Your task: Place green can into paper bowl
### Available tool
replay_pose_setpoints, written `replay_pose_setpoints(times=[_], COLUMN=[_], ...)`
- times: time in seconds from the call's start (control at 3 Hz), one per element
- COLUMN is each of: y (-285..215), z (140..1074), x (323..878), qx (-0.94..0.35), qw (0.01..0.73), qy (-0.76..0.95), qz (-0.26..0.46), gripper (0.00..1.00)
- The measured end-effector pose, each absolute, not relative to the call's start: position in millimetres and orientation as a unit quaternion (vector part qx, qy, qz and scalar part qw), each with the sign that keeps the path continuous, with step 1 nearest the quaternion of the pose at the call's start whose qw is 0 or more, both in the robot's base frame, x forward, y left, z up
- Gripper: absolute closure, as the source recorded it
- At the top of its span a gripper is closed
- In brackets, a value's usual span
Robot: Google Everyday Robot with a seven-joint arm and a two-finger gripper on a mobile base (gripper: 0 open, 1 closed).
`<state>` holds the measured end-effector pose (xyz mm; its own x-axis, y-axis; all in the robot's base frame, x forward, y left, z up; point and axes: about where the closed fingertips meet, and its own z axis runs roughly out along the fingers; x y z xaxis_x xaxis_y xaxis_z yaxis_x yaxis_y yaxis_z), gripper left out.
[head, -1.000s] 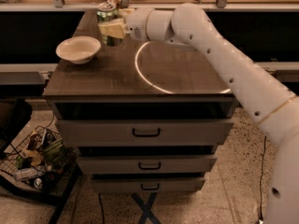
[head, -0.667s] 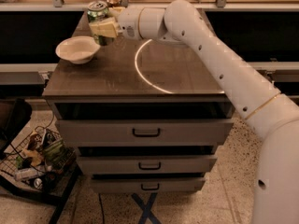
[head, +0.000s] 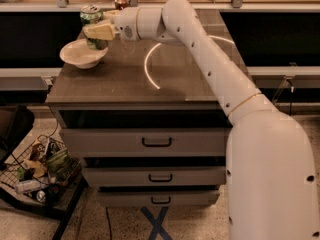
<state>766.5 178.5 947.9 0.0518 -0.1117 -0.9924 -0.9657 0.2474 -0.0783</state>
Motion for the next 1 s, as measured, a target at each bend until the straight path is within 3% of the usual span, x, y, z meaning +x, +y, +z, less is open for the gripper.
replay_pose_setpoints(times=[1.0], y=[204], z=[930], x=[768], qx=[-0.472], qw=[0.514], qy=[0.595], qz=[0.399], gripper=[1.00])
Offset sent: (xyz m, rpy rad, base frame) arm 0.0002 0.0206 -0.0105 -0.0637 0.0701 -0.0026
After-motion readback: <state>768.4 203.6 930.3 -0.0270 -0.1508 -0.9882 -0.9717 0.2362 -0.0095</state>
